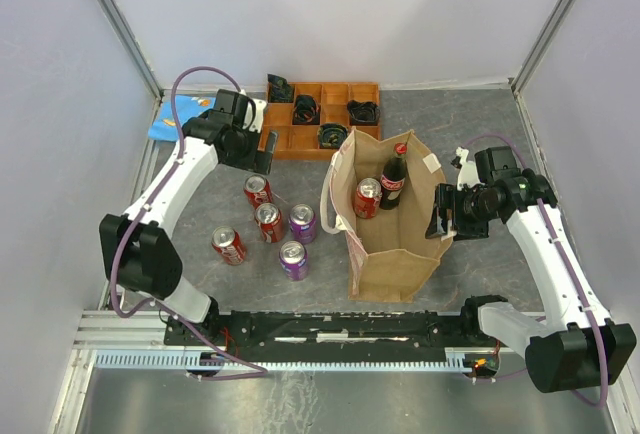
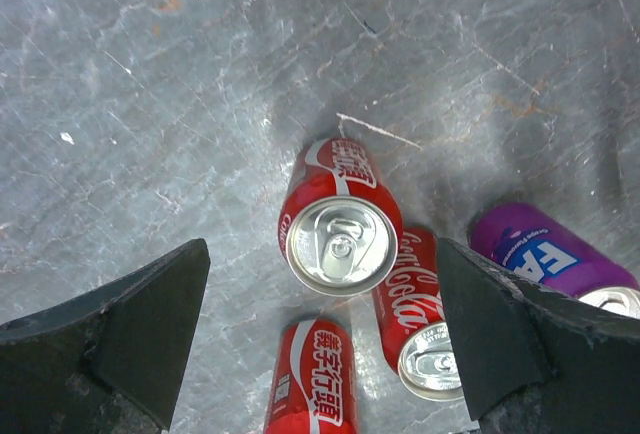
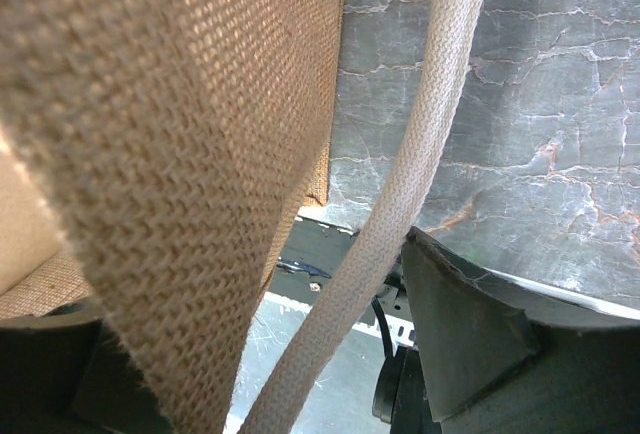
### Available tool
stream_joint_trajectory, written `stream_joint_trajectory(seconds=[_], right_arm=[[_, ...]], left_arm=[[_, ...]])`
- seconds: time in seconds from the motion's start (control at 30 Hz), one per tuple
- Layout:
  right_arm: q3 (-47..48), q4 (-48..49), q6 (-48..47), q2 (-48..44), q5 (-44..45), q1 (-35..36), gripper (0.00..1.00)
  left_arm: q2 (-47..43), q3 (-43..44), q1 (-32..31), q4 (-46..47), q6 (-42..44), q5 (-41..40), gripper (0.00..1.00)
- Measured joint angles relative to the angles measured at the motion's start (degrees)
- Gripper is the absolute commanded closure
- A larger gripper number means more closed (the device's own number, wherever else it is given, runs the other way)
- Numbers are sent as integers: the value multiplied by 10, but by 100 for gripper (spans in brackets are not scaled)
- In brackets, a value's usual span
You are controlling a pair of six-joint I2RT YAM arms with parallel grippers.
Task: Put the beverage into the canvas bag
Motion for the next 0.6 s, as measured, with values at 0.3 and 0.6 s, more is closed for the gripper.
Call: stream_joint_trajectory(seconds=[0.3,0.6], right_arm=[[-1,0,0,-3,0,0,24],[-1,0,0,-3,0,0,24]], left_arm=[[4,-33,1,6,0,9,2],[9,-87,1,37,0,10,4]])
